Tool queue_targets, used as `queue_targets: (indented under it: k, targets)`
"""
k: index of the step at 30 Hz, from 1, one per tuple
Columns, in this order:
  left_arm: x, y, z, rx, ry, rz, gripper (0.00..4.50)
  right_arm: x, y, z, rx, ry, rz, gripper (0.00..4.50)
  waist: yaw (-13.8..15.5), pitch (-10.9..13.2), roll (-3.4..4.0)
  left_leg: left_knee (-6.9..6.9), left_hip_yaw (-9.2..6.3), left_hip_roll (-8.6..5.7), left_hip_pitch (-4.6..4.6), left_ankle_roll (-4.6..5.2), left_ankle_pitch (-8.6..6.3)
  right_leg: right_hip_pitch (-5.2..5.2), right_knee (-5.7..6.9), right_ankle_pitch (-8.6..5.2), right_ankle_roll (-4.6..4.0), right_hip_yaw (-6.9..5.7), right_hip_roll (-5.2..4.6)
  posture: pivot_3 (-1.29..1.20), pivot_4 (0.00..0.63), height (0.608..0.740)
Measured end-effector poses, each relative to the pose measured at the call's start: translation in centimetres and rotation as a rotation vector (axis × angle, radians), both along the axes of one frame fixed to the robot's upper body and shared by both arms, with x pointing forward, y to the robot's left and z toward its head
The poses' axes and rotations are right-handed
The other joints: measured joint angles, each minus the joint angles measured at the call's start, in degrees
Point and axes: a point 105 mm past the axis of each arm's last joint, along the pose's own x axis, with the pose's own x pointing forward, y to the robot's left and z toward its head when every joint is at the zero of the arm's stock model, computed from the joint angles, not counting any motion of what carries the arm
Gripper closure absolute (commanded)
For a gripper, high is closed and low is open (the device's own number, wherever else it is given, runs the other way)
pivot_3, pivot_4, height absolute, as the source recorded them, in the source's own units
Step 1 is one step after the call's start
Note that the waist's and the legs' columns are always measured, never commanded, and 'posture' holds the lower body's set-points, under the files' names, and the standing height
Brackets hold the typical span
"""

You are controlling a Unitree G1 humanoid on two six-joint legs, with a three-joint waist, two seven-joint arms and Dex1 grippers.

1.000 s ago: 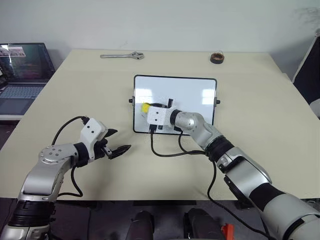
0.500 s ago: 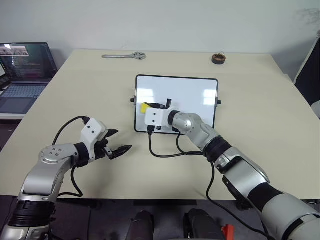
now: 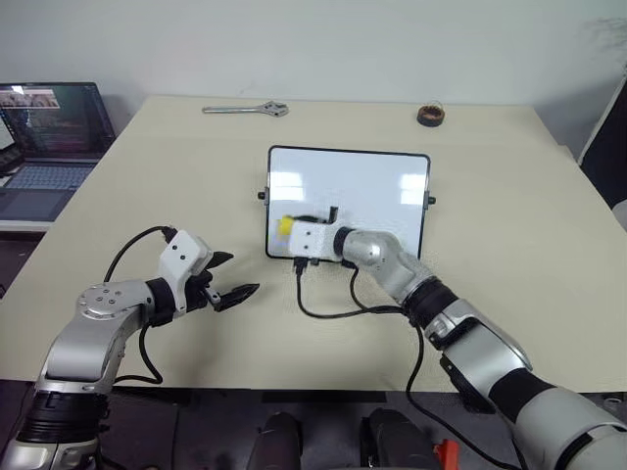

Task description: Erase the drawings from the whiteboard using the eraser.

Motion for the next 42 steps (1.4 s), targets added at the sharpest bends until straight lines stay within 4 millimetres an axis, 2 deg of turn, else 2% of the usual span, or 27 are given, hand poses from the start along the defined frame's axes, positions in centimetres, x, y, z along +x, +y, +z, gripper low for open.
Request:
queue_targets:
  k: [5, 11, 13, 16, 18, 21, 23, 24, 28, 32, 36, 42]
  targets:
    - [0.2, -0.4, 0.2, 0.0, -0.006, -0.016, 0.0, 0.3, -2.9, 0.1, -0.033, -0.019, -0.029, 3.4, 0.41, -0.02, -0.02, 0.01, -0.03, -0.03, 0.0, 0.0, 0.0, 0.04, -0.02, 0.0, 0.0, -0.03, -0.02, 0.0, 0.15, 0.74]
    - [0.4, -0.9, 0.4, -0.002, -0.009, -0.035, 0.0, -1.2, -7.6, -1.1, -0.041, 0.017, -0.076, 3.4, 0.62, -0.04, -0.06, 0.04, -0.11, -0.14, 0.03, 0.01, 0.01, 0.17, -0.06, 0.0, 0.02, -0.09, -0.1, 0.0, 0.15, 0.74]
    - [0.4, -1.0, 0.4, -0.005, -0.002, -0.041, 0.0, -1.7, -8.8, -1.1, 0.018, 0.071, -0.108, 3.4, 0.51, -0.04, -0.07, 0.04, -0.08, -0.16, 0.07, 0.01, 0.01, 0.19, -0.04, 0.0, 0.03, -0.06, -0.09, 0.0, 0.15, 0.74]
    - [0.7, -2.7, 1.5, -0.032, -0.021, -0.09, 0.0, -2.7, -10.0, -0.9, 0.22, 0.235, -0.183, 3.4, 0.52, -0.02, -0.04, 0.04, -0.13, -0.15, -0.06, 0.02, 0.01, 0.09, -0.04, 0.0, 0.03, -0.09, -0.07, 0.0, 0.15, 0.74]
    - [0.8, -4.3, 2.6, -0.051, -0.048, -0.141, 0.0, -3.5, -10.2, -0.1, 0.348, 0.318, -0.2, 3.4, 0.33, 0.0, 0.0, 0.05, -0.11, -0.16, -0.25, 0.01, 0.01, -0.08, -0.05, 0.01, 0.04, -0.07, -0.07, 0.0, 0.15, 0.74]
    - [0.7, -6.4, 4.2, -0.07, -0.093, -0.215, 0.0, -5.1, -10.7, 3.5, 0.533, 0.344, -0.166, 3.4, 0.17, 0.02, 0.01, 0.01, -0.08, -0.15, -0.29, 0.01, 0.0, -0.11, -0.15, -0.03, 0.11, -0.03, -0.07, 0.0, 0.15, 0.74]
    - [0.7, -7.3, 4.5, -0.077, -0.1, -0.24, 0.0, -6.1, -11.5, 4.9, 0.59, 0.339, -0.16, 3.4, 0.01, 0.02, 0.01, -0.03, -0.03, -0.21, -0.27, 0.02, -0.01, -0.11, -0.2, -0.05, 0.11, -0.01, -0.05, 0.0, 0.15, 0.74]
    - [0.7, -8.3, 4.6, -0.089, -0.102, -0.268, 0.0, -7.0, -12.6, 5.1, 0.604, 0.337, -0.175, 3.4, 0.19, 0.02, 0.02, -0.04, -0.07, -0.26, -0.29, 0.02, -0.01, -0.11, -0.22, -0.1, 0.14, -0.04, -0.06, 0.0, 0.15, 0.74]
    - [0.4, -12.4, 5.1, -0.128, -0.108, -0.405, 0.0, -9.1, -16.8, 3.1, 0.655, 0.425, -0.331, 3.4, 0.74, 0.03, 0.0, 0.01, -0.06, -0.37, -0.34, 0.02, -0.02, -0.04, -0.27, -0.14, 0.23, -0.03, -0.07, 0.0, 0.15, 0.74]
    - [0.6, -15.6, 6.2, -0.154, -0.133, -0.515, 0.0, -9.8, -20.3, 1.1, 0.671, 0.469, -0.524, 3.4, 0.38, 0.03, 0.0, 0.04, 0.03, -0.52, -0.25, 0.03, -0.01, 0.01, -0.22, -0.13, 0.27, 0.03, 0.0, 0.0, 0.15, 0.74]
    - [0.4, -18.7, 6.1, -0.186, -0.122, -0.616, 0.0, -8.9, -23.5, -1.1, 0.737, 0.479, -0.784, 3.4, -0.41, 0.03, 0.02, -0.02, 0.15, -0.47, -0.18, 0.03, -0.01, -0.07, -0.14, -0.13, 0.25, 0.14, 0.11, 0.0, 0.15, 0.74]
    - [0.9, -20.4, 5.4, -0.176, -0.107, -0.668, 0.0, -7.0, -24.9, -2.3, 0.843, 0.481, -0.941, 3.4, -0.88, 0.06, 0.06, 0.0, 0.14, -0.51, -0.24, 0.03, -0.01, -0.09, -0.15, -0.13, 0.24, 0.16, 0.17, 0.0, 0.15, 0.74]
